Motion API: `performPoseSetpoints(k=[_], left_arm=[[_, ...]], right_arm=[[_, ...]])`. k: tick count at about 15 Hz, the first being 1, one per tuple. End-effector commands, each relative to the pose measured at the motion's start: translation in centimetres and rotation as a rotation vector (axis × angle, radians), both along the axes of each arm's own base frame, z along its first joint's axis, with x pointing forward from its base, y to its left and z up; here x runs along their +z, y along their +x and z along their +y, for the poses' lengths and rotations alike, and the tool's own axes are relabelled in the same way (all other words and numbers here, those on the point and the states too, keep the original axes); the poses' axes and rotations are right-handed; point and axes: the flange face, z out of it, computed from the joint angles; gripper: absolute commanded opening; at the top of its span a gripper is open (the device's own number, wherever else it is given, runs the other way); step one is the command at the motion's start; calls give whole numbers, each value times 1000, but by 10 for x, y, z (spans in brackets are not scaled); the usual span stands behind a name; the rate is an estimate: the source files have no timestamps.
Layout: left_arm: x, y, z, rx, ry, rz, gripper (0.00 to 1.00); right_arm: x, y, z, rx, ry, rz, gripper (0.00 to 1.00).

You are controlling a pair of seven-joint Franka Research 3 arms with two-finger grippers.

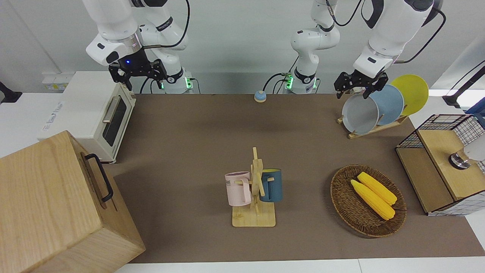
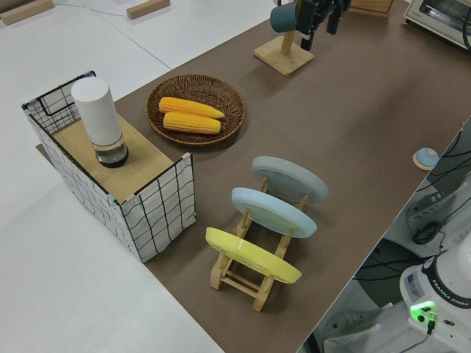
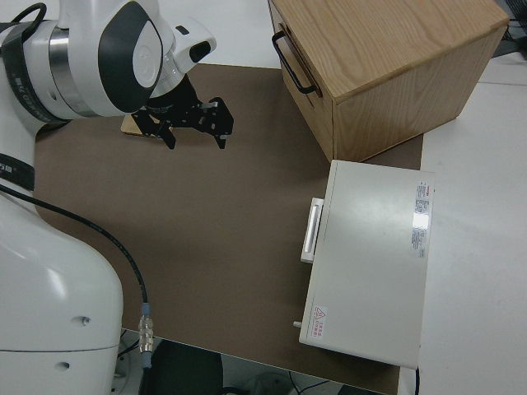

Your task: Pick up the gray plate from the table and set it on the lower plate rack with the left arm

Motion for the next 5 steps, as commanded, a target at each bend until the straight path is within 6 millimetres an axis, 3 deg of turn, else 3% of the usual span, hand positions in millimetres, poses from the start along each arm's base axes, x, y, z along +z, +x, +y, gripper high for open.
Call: performPoseSetpoints(k=[1, 5], left_arm=[[10, 3, 1, -13, -30, -18, 993], [11, 2, -1, -7, -50, -18, 993]], right_arm=[[4, -2, -3, -16, -8, 1, 983], [4, -2, -2, -15, -9, -1, 983]])
